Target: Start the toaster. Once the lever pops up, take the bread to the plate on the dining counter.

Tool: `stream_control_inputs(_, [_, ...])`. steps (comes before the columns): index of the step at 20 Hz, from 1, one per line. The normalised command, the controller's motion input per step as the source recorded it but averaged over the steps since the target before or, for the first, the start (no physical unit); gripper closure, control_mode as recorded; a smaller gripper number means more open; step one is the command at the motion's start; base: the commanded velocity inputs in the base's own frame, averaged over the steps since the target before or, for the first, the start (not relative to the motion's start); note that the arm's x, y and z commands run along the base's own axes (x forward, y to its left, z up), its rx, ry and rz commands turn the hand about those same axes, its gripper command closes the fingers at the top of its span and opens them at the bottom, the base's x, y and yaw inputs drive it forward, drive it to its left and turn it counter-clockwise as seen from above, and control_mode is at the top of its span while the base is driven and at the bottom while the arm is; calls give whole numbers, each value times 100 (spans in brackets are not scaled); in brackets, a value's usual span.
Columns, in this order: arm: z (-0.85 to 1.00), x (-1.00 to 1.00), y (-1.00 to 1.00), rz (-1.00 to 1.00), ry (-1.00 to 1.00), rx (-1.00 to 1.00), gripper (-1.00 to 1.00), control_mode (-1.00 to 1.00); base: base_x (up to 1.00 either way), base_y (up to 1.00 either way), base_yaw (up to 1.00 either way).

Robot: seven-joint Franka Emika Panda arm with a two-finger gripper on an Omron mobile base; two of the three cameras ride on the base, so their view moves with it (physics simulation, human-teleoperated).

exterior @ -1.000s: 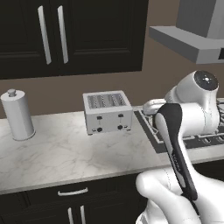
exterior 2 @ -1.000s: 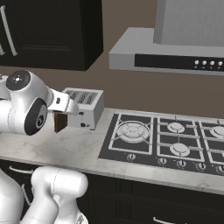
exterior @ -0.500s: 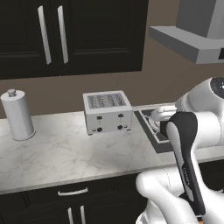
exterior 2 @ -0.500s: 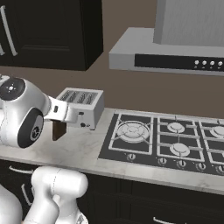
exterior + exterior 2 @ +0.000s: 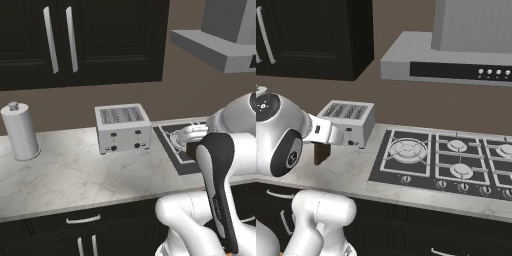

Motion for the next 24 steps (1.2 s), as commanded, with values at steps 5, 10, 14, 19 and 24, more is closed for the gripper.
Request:
stream_control_inputs(5, [0, 0, 0, 0, 0, 0, 100, -100, 0, 0, 0])
stream_control_inputs(10, [0, 0, 0, 0, 0, 0, 100, 100, -55, -23, 0])
stream_control_inputs(14, [0, 0, 0, 0, 0, 0, 100, 100, -100, -45, 7])
stream_control_inputs(19, [0, 0, 0, 0, 0, 0, 100, 100, -98, -23, 37])
stream_control_inputs(24, [0, 0, 0, 0, 0, 0, 100, 100, -42, -2, 77])
